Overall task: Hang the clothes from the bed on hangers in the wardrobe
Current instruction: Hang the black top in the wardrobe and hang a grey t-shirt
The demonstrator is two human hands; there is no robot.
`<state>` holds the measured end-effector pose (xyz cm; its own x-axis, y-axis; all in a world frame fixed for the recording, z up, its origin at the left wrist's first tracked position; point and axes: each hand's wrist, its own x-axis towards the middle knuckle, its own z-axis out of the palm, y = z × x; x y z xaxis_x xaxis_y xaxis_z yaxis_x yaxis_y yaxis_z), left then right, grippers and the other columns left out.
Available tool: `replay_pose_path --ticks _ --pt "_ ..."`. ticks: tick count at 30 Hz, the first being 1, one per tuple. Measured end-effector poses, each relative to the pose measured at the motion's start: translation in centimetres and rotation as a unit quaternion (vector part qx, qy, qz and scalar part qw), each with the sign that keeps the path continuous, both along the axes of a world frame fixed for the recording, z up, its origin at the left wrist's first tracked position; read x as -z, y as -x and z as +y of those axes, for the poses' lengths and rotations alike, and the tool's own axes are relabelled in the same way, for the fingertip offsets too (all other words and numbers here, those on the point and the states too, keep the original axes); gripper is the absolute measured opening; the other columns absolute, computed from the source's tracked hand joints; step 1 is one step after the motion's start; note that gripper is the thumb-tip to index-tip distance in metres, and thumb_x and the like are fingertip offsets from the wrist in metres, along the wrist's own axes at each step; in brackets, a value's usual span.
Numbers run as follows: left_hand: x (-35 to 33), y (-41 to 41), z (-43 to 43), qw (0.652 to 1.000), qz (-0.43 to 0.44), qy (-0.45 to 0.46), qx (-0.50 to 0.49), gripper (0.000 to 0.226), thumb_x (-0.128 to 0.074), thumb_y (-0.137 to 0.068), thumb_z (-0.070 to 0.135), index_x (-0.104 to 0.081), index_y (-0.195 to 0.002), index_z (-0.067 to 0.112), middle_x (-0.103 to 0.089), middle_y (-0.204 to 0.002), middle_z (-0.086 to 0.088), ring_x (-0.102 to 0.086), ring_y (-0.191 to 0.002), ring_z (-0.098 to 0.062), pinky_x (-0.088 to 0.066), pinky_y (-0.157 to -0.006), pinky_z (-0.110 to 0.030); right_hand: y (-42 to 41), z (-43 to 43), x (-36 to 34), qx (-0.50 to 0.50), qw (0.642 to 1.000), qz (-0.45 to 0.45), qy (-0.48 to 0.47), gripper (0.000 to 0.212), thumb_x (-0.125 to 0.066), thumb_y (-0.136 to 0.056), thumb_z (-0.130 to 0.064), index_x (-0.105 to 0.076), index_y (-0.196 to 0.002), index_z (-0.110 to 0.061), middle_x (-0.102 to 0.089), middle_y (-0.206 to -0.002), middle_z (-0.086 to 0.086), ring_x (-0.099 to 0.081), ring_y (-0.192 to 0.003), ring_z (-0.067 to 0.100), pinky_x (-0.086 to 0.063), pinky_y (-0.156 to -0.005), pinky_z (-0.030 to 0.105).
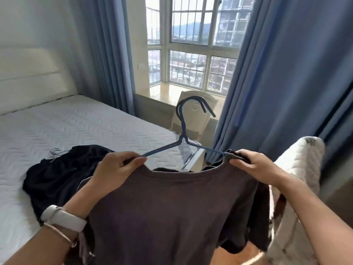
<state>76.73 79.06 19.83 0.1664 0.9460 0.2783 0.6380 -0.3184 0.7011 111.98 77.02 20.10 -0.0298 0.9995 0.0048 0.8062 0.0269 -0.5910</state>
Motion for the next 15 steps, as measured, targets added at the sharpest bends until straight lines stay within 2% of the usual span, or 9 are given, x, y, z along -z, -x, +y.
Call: replay_pose_path --ticks 2,4,6,11,15 --pt "-0.1 -1.2 3.4 1.0 -0.01 0.007 -0.014 0.016 -0.063 -0.081 0.042 -0.065 -0.065 0.044 -0.069 -0.079 0.027 -0.065 -0.076 0.0 -0.051 -0.074 -0.026 -1.3 4.1 -0.1 -0.003 0.999 0.002 -0.032 0.007 -0.057 -0.087 -0.033 -0.06 -0.09 -0.028 -0.064 -0.077 -0.006 -0.058 -0.076 0.015 -0.043 -0.067 0.013" --pt "-0.2 -2.5 7.0 1.0 -0.013 0.006 -0.026 0.021 -0.061 -0.083 0.035 -0.063 -0.064 0.043 -0.067 -0.072 0.032 -0.062 -0.072 0.006 -0.047 -0.069 -0.013 -2.5 8.5 0.1 -0.008 0.997 -0.005 -0.073 0.016 -0.056 -0.088 -0.034 -0.061 -0.099 -0.023 -0.067 -0.087 0.001 -0.06 -0.085 0.019 -0.047 -0.08 0.03" --pt "0.1 -3.8 10.6 0.999 -0.024 0.008 -0.034 0.024 -0.061 -0.084 0.031 -0.061 -0.062 0.042 -0.065 -0.065 0.034 -0.06 -0.066 0.011 -0.042 -0.06 -0.003 -3.5 13.0 0.4 -0.008 0.994 -0.009 -0.105 0.024 -0.056 -0.088 -0.033 -0.061 -0.104 -0.016 -0.067 -0.094 0.008 -0.061 -0.09 0.025 -0.047 -0.085 0.041" --pt "1.9 -5.9 20.8 0.997 -0.05 0.021 -0.053 0.025 -0.061 -0.085 0.026 -0.065 -0.062 0.036 -0.067 -0.061 0.026 -0.059 -0.059 0.01 -0.041 -0.056 -0.001 -5.1 25.4 1.6 -0.008 0.988 -0.019 -0.15 0.029 -0.058 -0.087 -0.035 -0.063 -0.104 -0.012 -0.066 -0.095 0.013 -0.06 -0.092 0.03 -0.046 -0.088 0.043" --pt "1.6 -6.6 29.9 0.995 -0.052 0.016 -0.086 0.023 -0.061 -0.085 0.028 -0.062 -0.065 0.039 -0.066 -0.065 0.03 -0.059 -0.063 0.009 -0.04 -0.057 -0.001 -5.1 36.1 0.2 -0.016 0.983 -0.036 -0.178 0.029 -0.057 -0.087 -0.034 -0.064 -0.107 -0.013 -0.065 -0.096 0.012 -0.058 -0.097 0.032 -0.041 -0.089 0.039"
